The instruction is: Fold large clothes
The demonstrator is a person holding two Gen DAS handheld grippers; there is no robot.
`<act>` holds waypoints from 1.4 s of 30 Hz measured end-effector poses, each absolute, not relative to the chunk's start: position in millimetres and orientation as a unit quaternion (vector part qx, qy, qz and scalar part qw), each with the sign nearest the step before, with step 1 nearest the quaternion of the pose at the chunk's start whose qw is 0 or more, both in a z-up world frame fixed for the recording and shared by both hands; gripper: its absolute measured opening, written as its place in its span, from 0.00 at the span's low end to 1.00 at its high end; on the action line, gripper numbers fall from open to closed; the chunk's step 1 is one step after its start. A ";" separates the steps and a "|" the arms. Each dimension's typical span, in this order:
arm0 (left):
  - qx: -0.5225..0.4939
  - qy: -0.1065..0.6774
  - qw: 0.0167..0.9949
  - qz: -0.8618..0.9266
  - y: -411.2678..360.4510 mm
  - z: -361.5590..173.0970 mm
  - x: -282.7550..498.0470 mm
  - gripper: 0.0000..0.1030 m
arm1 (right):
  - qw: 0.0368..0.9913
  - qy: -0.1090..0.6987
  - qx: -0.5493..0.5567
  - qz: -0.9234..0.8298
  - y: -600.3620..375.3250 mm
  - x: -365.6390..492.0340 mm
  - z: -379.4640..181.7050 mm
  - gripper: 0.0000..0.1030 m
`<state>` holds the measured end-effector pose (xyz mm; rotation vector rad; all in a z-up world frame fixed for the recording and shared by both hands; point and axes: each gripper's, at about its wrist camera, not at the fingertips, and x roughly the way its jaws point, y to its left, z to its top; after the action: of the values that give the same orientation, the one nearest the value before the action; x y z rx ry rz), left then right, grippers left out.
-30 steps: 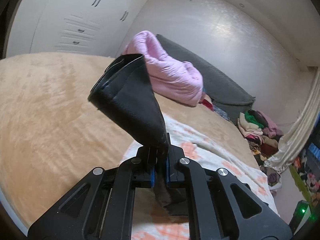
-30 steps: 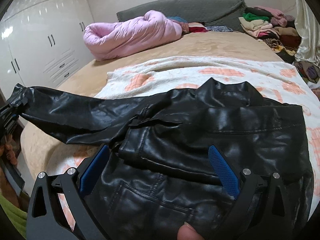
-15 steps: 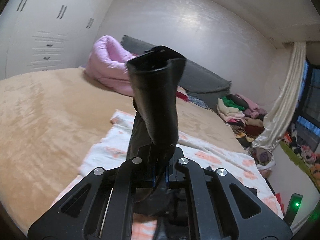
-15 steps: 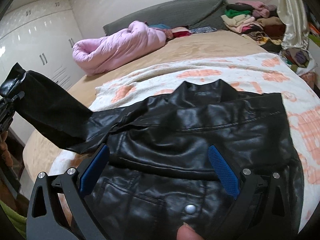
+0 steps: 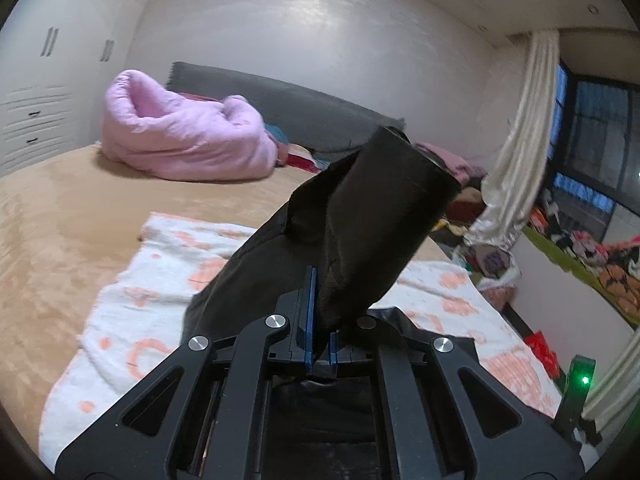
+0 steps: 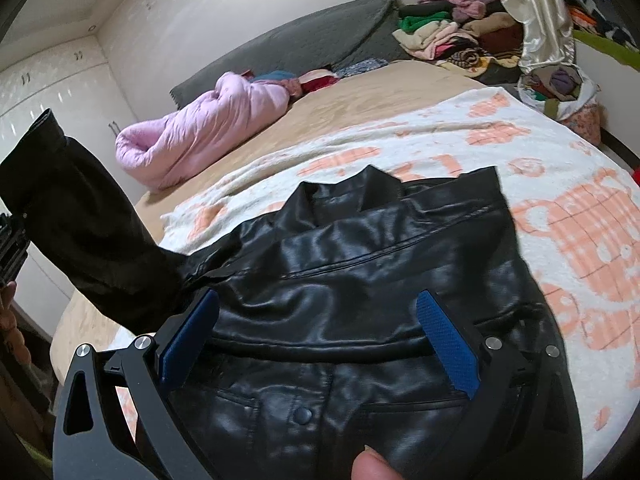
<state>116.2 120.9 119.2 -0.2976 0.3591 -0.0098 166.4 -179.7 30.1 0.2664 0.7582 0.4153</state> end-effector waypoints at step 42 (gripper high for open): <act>0.082 0.402 0.905 -0.114 -48.2 -73.9 150.6 0.67 | 0.802 0.473 0.260 0.256 -212.7 199.4 -32.9 0.64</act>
<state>150.6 -48.2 -73.9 0.1690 0.8298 -0.2353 199.4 -212.7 -32.9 0.5574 1.0131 0.5490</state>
